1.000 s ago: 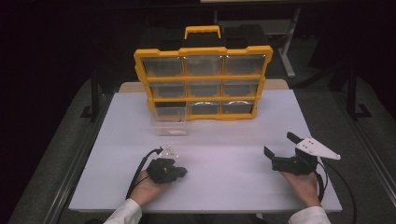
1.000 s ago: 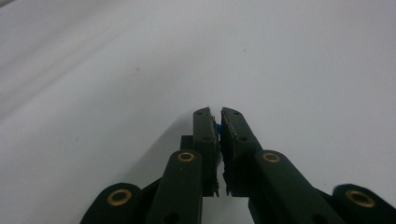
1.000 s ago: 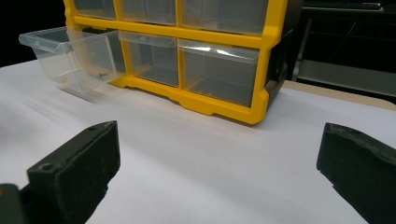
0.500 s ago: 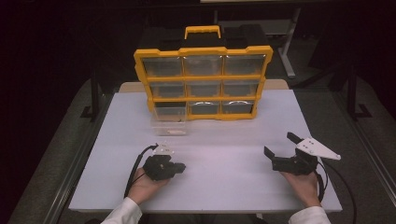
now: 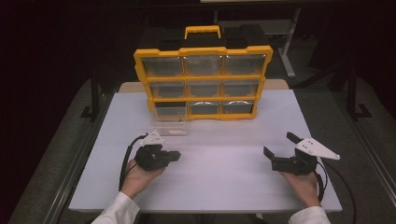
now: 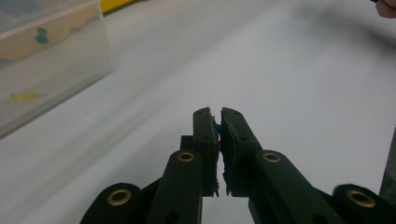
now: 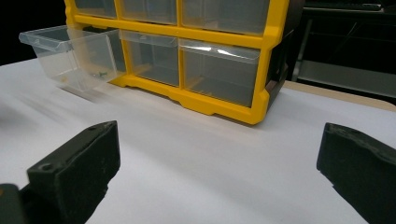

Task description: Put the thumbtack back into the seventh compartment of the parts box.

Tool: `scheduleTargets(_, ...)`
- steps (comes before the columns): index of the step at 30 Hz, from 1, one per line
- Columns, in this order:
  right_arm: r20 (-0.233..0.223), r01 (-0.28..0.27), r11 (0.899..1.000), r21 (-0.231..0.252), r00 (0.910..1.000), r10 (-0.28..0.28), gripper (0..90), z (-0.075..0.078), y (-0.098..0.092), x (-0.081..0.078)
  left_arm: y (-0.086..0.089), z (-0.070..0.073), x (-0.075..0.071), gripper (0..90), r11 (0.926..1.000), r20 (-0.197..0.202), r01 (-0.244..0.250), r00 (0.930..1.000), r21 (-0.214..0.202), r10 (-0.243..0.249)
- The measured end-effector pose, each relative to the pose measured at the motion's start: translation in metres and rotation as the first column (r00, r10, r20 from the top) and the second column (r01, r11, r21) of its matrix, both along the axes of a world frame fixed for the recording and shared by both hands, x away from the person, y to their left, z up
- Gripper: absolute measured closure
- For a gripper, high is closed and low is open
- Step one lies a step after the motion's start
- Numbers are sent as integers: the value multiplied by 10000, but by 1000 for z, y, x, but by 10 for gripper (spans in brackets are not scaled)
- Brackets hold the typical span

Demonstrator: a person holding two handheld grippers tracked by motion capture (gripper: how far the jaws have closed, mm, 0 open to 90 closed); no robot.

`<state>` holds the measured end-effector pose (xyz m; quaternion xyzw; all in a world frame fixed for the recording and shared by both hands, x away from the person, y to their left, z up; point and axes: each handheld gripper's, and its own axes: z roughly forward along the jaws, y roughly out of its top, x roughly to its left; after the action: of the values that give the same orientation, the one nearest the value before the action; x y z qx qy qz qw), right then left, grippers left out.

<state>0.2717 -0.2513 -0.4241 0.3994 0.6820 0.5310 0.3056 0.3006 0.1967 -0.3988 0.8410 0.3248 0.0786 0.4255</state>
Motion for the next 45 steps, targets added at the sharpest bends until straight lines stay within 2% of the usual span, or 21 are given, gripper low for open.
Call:
scheduleTargets(12,-14,9,10000,4,10000,-9,0,0,0,0,11,14,10,851,9992,334,-342,9988,-199,349)
scheduleTargets(18,-37,-16,10000,-21,10000,16,0,0,0,0,16,27,25,851,9989,666,-465,9967,-83,469)
scheduleTargets(27,-49,-7,10000,-24,10000,7,0,-1,0,1,15,43,39,851,9987,906,-512,9946,39,506)
scheduleTargets(28,-75,-3,10000,-24,10000,2,0,-1,0,1,16,50,44,851,9987,971,-501,9940,43,494)
scheduleTargets(34,-81,-3,10000,-28,10000,2,0,-1,0,1,18,65,55,852,9977,1151,-654,9913,163,631)
scheduleTargets(42,-68,-3,10000,-36,10000,3,0,-1,0,1,16,80,70,852,9961,1352,-782,9882,404,721)
scheduleTargets(45,-78,2,10000,-30,10000,-3,0,-1,0,1,16,81,71,852,9960,1342,-801,9882,396,741)
